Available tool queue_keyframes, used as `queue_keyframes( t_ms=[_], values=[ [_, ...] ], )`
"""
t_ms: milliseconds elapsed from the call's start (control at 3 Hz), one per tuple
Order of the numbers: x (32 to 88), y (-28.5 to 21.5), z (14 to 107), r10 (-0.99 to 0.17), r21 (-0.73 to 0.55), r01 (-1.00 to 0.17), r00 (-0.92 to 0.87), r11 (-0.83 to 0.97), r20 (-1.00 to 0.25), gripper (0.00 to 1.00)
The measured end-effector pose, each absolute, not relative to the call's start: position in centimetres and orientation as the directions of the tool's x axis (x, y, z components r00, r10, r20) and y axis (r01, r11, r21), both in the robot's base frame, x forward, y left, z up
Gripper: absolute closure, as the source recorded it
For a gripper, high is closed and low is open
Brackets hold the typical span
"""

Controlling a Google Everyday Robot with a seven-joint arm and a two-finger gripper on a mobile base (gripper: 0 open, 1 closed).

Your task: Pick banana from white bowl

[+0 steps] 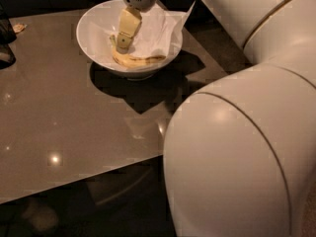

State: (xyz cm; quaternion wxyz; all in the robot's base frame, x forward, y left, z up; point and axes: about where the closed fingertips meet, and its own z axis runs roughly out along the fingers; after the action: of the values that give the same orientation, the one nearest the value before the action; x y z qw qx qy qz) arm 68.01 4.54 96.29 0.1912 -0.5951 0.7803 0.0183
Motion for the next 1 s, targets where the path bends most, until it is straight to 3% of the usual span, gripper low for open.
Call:
queue_keyframes(
  t_ms=[667,1000],
  values=[
    [68.8,4.3,95.0,-0.913,-0.172,-0.934,-0.247,0.314,-0.326,0.01],
    [69.1,4.3,94.0,-0.912,-0.156,-0.932,-0.266,0.326,-0.313,0.20]
  ],
)
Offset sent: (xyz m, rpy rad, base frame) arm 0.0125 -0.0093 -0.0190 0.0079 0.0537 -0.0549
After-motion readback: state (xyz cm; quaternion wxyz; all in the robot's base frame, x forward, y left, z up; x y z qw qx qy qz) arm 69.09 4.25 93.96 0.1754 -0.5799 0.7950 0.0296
